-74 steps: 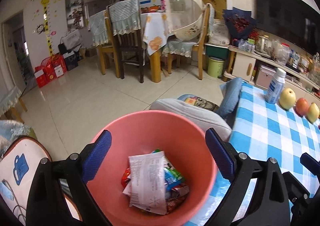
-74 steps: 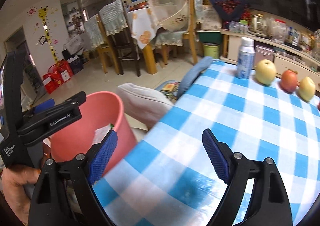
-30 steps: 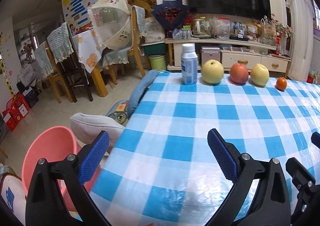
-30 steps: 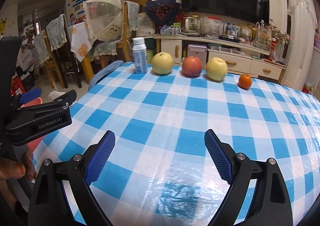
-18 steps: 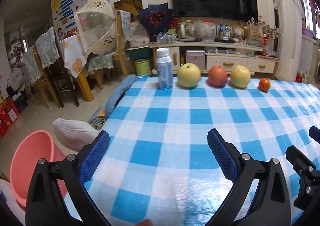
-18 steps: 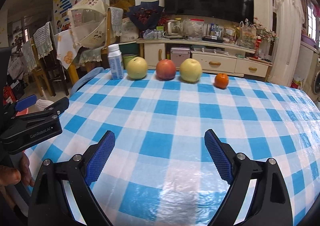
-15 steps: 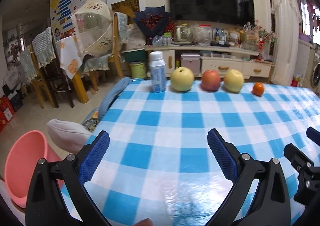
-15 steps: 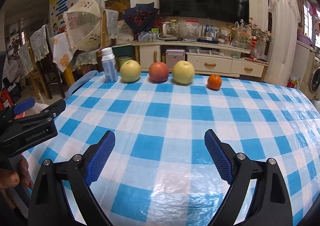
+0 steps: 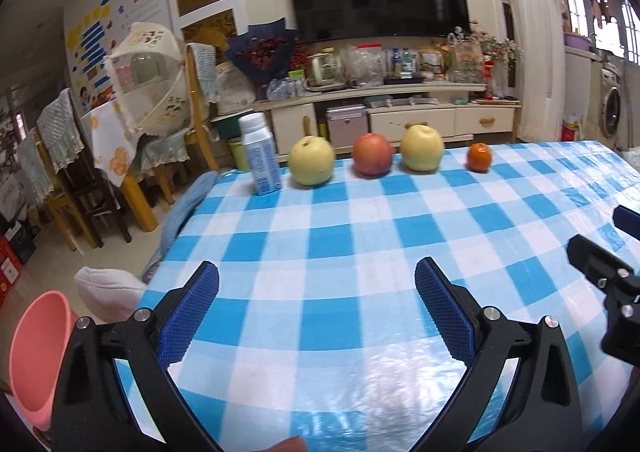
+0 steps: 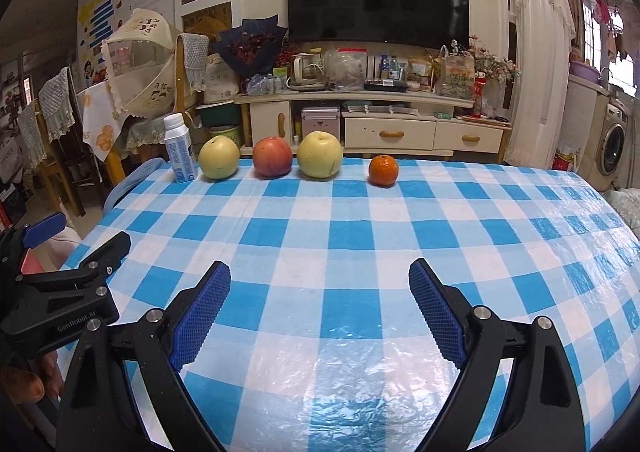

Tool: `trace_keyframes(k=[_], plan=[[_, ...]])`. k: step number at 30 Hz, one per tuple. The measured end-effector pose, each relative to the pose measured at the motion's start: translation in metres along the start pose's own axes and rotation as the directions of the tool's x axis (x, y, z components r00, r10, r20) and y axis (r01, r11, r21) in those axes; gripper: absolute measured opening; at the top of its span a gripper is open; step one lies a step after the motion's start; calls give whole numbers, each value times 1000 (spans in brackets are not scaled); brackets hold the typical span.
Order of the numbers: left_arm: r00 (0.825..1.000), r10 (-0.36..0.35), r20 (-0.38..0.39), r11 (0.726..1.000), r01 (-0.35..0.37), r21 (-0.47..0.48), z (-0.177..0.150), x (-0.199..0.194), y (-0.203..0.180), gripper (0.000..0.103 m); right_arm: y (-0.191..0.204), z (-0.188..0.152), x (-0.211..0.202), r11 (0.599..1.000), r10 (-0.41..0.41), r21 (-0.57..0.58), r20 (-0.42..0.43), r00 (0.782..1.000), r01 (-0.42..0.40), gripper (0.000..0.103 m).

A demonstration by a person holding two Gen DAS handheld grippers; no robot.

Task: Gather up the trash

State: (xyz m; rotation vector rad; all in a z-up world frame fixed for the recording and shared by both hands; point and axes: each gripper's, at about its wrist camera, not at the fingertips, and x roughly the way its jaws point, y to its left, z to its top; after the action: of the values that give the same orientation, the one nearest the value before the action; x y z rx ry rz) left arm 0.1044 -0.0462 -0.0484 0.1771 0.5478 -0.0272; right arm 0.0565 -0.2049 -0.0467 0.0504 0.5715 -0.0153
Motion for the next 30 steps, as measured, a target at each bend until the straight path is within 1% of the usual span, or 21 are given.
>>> trace_keyframes(k=[6, 10, 18, 26, 30], plan=[[1000, -25, -4, 1000, 25, 14, 2, 4, -14, 99, -9, 1, 1, 1000, -7, 8, 0, 1000, 7, 90], [999, -45, -12, 999, 45, 7, 3, 7, -19, 99, -15, 1, 3, 1000, -8, 20, -3, 1000, 8, 90], [999, -34, -30, 999, 34, 9, 2, 13, -25, 99, -16, 1, 8, 1000, -16, 6, -18, 1000, 16, 90], [999, -31, -38, 999, 31, 7, 3, 17, -26, 99, -14, 3, 7, 1000, 1, 3, -10, 1000, -1, 90], [999, -30, -40, 1000, 30, 6, 3, 18, -26, 99, -13, 3, 9, 1000, 7, 5, -21, 1000, -7, 90]])
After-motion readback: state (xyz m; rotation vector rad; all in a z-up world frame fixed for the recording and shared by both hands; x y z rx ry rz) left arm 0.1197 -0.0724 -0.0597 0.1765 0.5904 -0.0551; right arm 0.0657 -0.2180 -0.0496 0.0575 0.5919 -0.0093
